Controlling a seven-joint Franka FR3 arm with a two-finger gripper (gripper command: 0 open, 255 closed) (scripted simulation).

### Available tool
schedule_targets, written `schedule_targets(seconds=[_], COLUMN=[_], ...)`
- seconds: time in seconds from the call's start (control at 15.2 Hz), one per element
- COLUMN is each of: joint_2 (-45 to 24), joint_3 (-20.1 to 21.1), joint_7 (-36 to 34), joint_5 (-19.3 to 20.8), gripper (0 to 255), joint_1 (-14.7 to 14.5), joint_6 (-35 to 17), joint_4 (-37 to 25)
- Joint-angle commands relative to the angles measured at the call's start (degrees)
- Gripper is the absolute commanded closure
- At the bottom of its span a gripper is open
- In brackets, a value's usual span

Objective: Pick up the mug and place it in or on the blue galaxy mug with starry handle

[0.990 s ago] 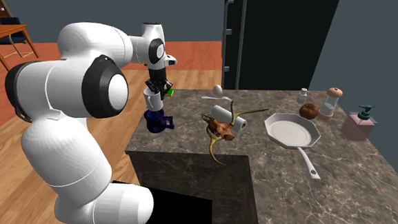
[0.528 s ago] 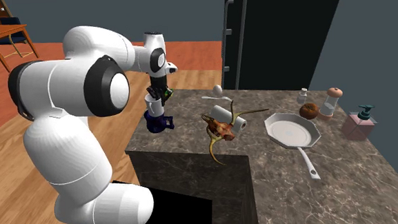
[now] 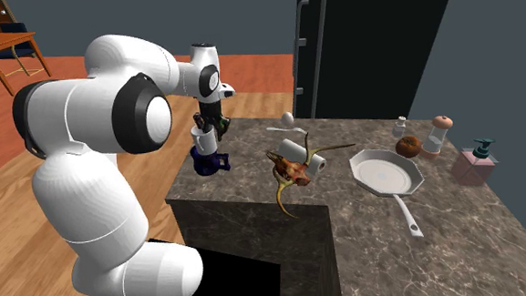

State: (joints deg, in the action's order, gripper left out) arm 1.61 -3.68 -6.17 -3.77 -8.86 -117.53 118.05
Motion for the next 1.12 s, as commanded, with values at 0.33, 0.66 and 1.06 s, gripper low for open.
schedule_targets(seconds=[0.33, 0.66, 1.06], joint_2=[0.6, 1.8, 1.8], joint_3=[0.0, -0.2, -0.2], joint_7=[-0.1, -0.2, -0.2], joint_5=[0.1, 0.3, 0.3], gripper=[0, 0, 0], joint_1=[0.0, 0.2, 0.2], joint_6=[1.9, 7.1, 7.1], joint_4=[-1.3, -5.3, -5.3])
